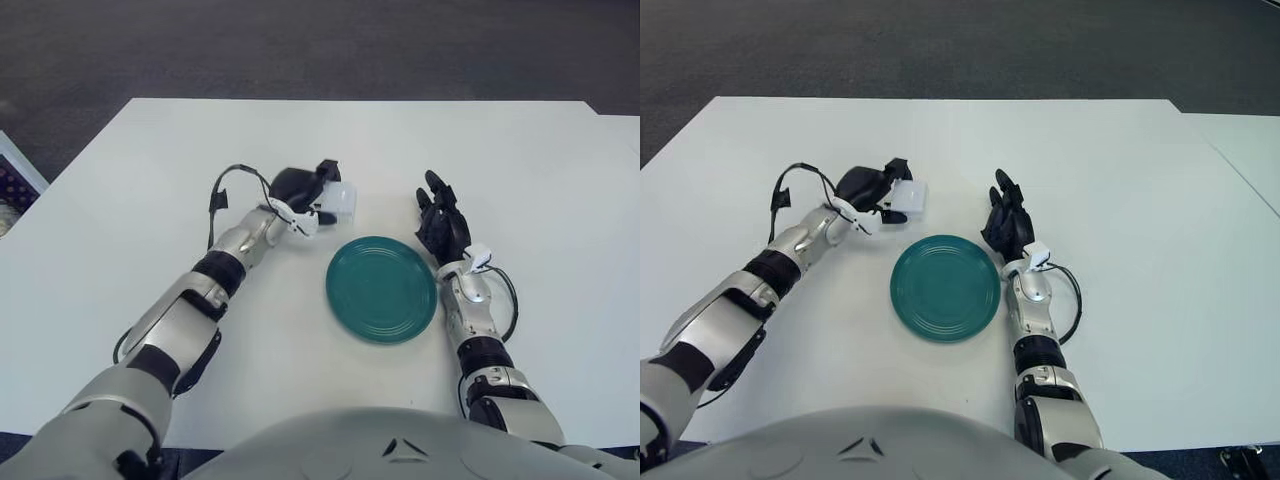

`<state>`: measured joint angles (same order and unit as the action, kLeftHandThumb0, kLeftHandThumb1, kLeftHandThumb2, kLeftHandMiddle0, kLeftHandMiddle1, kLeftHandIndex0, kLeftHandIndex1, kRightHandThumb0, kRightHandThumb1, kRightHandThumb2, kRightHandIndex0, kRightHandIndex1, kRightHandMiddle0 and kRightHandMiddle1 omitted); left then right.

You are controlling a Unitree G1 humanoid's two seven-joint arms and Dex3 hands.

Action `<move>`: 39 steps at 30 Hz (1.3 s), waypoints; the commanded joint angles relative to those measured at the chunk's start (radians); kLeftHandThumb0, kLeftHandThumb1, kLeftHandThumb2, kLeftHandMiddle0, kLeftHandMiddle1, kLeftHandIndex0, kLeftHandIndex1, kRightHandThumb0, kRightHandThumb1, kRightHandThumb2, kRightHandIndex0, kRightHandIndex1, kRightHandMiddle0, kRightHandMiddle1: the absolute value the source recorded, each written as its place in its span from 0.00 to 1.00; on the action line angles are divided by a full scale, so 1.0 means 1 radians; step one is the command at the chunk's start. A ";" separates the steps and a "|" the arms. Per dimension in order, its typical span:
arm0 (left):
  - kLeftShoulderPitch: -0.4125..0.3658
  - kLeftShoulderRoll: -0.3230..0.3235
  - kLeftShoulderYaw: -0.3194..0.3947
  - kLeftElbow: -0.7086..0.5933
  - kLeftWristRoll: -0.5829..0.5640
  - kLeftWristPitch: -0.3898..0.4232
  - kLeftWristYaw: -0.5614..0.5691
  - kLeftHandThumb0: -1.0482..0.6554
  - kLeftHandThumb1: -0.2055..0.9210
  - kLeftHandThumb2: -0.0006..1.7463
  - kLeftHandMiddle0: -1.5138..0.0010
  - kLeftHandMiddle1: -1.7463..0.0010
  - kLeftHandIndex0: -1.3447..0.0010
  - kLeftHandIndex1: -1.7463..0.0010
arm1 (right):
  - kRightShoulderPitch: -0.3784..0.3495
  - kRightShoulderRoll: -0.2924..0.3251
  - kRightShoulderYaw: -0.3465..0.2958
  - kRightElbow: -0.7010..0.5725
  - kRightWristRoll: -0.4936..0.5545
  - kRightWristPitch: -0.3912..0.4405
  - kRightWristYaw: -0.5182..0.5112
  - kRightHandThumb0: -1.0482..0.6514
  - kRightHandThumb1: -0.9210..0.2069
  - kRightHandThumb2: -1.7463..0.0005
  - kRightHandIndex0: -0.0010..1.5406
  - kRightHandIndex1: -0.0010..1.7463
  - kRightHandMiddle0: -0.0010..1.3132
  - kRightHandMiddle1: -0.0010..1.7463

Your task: Put the charger into the plate.

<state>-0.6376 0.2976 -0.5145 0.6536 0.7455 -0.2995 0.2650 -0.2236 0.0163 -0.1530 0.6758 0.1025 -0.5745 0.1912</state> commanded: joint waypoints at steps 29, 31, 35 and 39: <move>0.312 0.030 -0.012 -0.845 0.047 0.146 -0.468 0.36 0.85 0.44 0.20 0.00 0.29 0.00 | 0.123 -0.020 0.001 0.093 -0.018 0.097 -0.078 0.15 0.00 0.47 0.04 0.00 0.00 0.16; 0.306 0.042 -0.028 -0.845 0.073 0.138 -0.499 0.36 0.86 0.43 0.20 0.00 0.30 0.00 | 0.125 -0.022 0.005 0.090 -0.030 0.090 -0.090 0.16 0.00 0.47 0.04 0.00 0.00 0.16; 0.278 0.059 -0.102 -0.747 0.219 0.089 -0.445 0.35 0.90 0.41 0.18 0.00 0.31 0.00 | 0.131 -0.029 0.017 0.086 -0.057 0.082 -0.117 0.15 0.00 0.46 0.04 0.00 0.00 0.15; 0.248 0.074 -0.139 -0.669 0.302 0.042 -0.397 0.35 0.92 0.40 0.17 0.00 0.34 0.00 | 0.141 -0.028 0.026 0.071 -0.066 0.091 -0.131 0.15 0.00 0.45 0.05 0.00 0.00 0.15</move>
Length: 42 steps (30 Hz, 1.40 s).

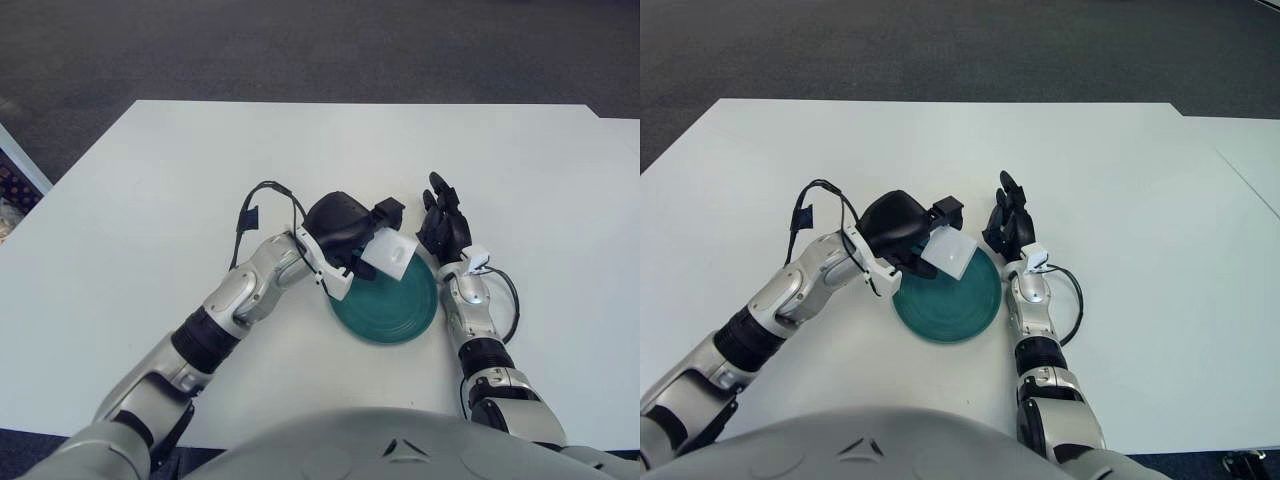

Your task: Put the charger into the plate.

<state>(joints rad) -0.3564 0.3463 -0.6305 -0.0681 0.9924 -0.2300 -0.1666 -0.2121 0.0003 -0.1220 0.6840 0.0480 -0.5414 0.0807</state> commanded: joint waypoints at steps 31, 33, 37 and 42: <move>-0.104 0.026 -0.070 0.232 0.162 -0.104 0.079 0.36 0.61 0.63 0.18 0.00 0.64 0.00 | 0.157 0.026 -0.008 -0.003 0.048 0.118 -0.011 0.15 0.00 0.46 0.06 0.00 0.00 0.14; -0.107 0.026 -0.072 0.243 0.159 -0.112 0.085 0.36 0.62 0.63 0.18 0.00 0.64 0.00 | 0.156 0.025 -0.007 -0.002 0.049 0.119 -0.009 0.14 0.00 0.45 0.06 0.00 0.00 0.13; -0.115 0.030 -0.074 0.263 0.150 -0.140 0.115 0.37 0.66 0.58 0.19 0.00 0.66 0.01 | 0.151 0.025 -0.005 0.003 0.052 0.122 -0.002 0.14 0.00 0.45 0.05 0.00 0.00 0.13; -0.114 0.031 -0.069 0.283 0.144 -0.161 0.173 0.38 0.78 0.48 0.24 0.00 0.72 0.02 | 0.145 0.023 -0.004 0.012 0.052 0.120 0.007 0.14 0.00 0.45 0.05 0.00 0.00 0.13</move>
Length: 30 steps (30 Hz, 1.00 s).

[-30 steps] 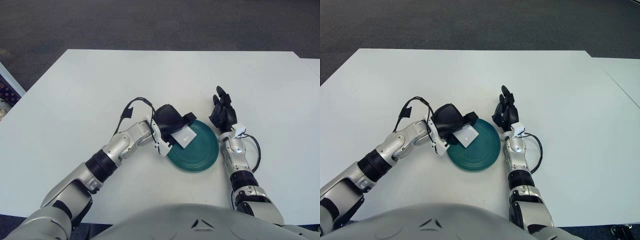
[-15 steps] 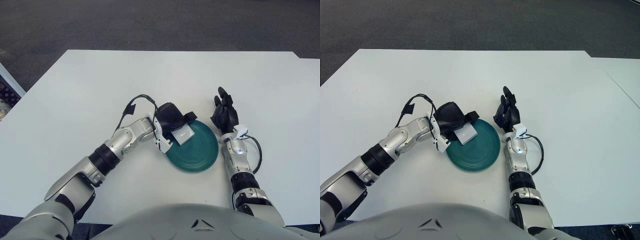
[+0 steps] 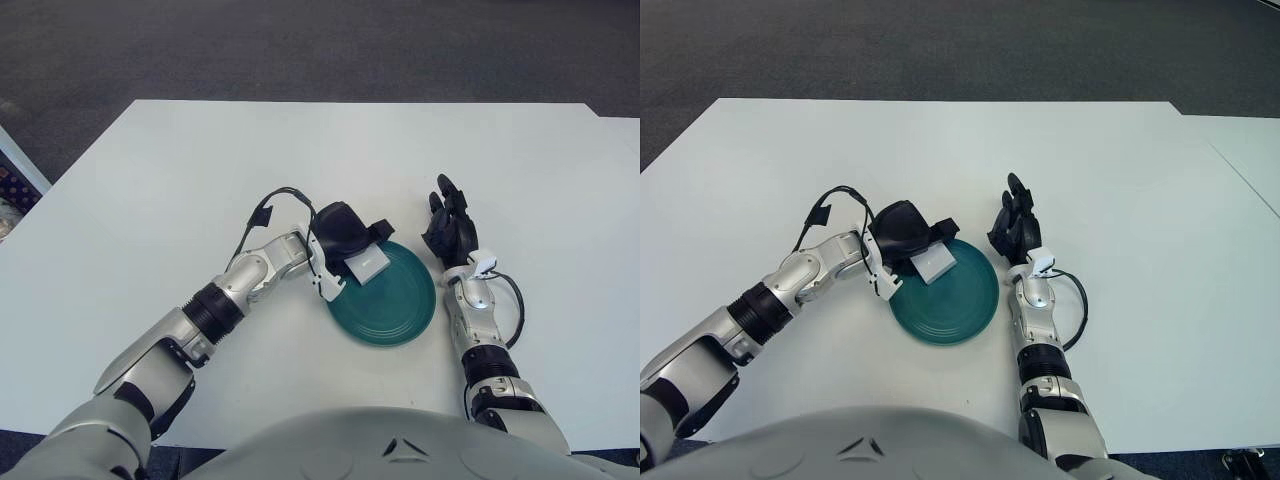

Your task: Put the charger into the plate.

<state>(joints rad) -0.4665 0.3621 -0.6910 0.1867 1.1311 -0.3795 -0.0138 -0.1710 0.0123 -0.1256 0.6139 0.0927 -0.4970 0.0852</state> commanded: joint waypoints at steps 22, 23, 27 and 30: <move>0.035 0.053 -0.005 -0.057 0.063 0.138 -0.202 0.00 1.00 0.54 0.89 0.99 1.00 0.76 | 0.059 0.009 -0.013 0.171 0.002 0.021 -0.006 0.17 0.00 0.44 0.07 0.01 0.00 0.17; 0.036 0.057 -0.002 -0.065 0.050 0.135 -0.219 0.00 1.00 0.54 0.89 0.99 1.00 0.77 | 0.057 0.008 -0.014 0.177 0.002 0.019 -0.006 0.17 0.00 0.44 0.07 0.01 0.00 0.17; 0.039 0.067 0.007 -0.083 0.019 0.128 -0.251 0.00 1.00 0.53 0.95 1.00 1.00 0.86 | 0.044 0.007 -0.015 0.195 0.000 0.015 -0.010 0.16 0.00 0.44 0.07 0.00 0.00 0.17; 0.037 0.073 0.011 -0.088 0.006 0.125 -0.261 0.00 1.00 0.53 0.97 1.00 1.00 0.91 | 0.032 0.006 -0.016 0.208 -0.001 0.014 -0.014 0.16 0.00 0.44 0.07 0.00 0.00 0.17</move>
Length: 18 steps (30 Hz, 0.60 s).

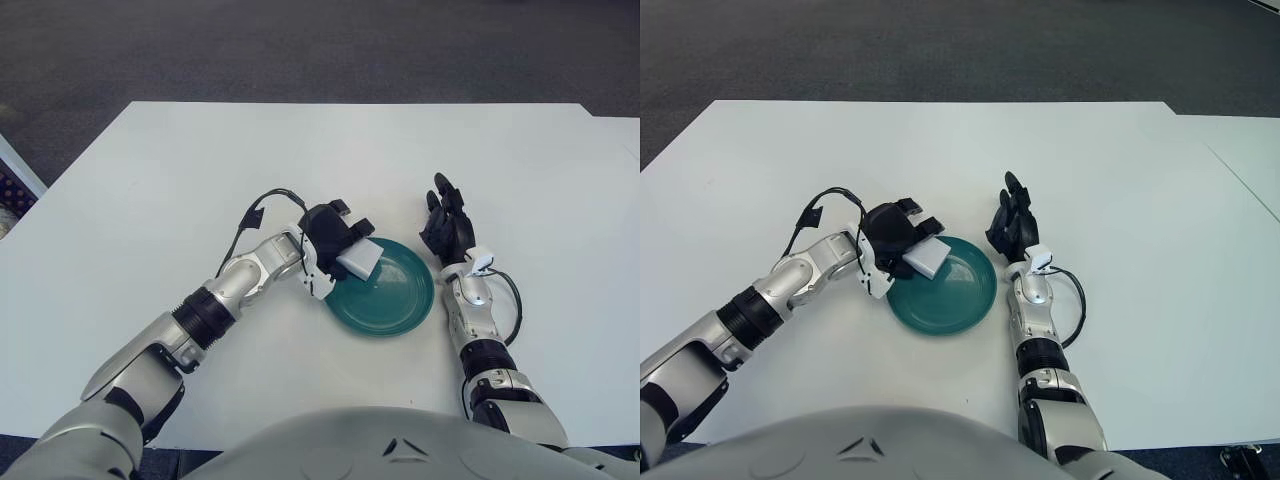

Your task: Put the charger into the plate.

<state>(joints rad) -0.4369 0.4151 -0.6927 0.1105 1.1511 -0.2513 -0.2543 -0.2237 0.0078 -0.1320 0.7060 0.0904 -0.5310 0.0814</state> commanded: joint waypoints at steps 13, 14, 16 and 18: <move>0.009 0.085 0.063 -0.050 -0.140 -0.067 -0.108 0.00 1.00 0.53 0.99 1.00 1.00 0.99 | 0.036 0.002 -0.010 0.177 -0.004 0.047 -0.035 0.17 0.00 0.44 0.07 0.00 0.00 0.16; 0.007 0.092 0.068 -0.049 -0.156 -0.078 -0.115 0.00 1.00 0.52 0.99 1.00 1.00 0.99 | 0.031 0.001 -0.011 0.182 -0.003 0.047 -0.037 0.17 0.00 0.44 0.07 0.00 0.00 0.16; 0.004 0.105 0.079 -0.052 -0.185 -0.097 -0.130 0.00 1.00 0.51 0.99 1.00 1.00 0.99 | 0.023 0.001 -0.012 0.191 0.000 0.049 -0.039 0.18 0.00 0.45 0.08 0.00 0.00 0.17; 0.001 0.118 0.092 -0.059 -0.218 -0.116 -0.148 0.00 1.00 0.50 0.99 1.00 1.00 0.99 | 0.016 0.001 -0.014 0.198 0.002 0.050 -0.041 0.18 0.00 0.45 0.08 0.00 0.00 0.18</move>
<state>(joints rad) -0.4243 0.5019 -0.6272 0.0630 0.9728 -0.3453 -0.3710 -0.2855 -0.0036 -0.1371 0.7951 0.0896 -0.5529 0.0498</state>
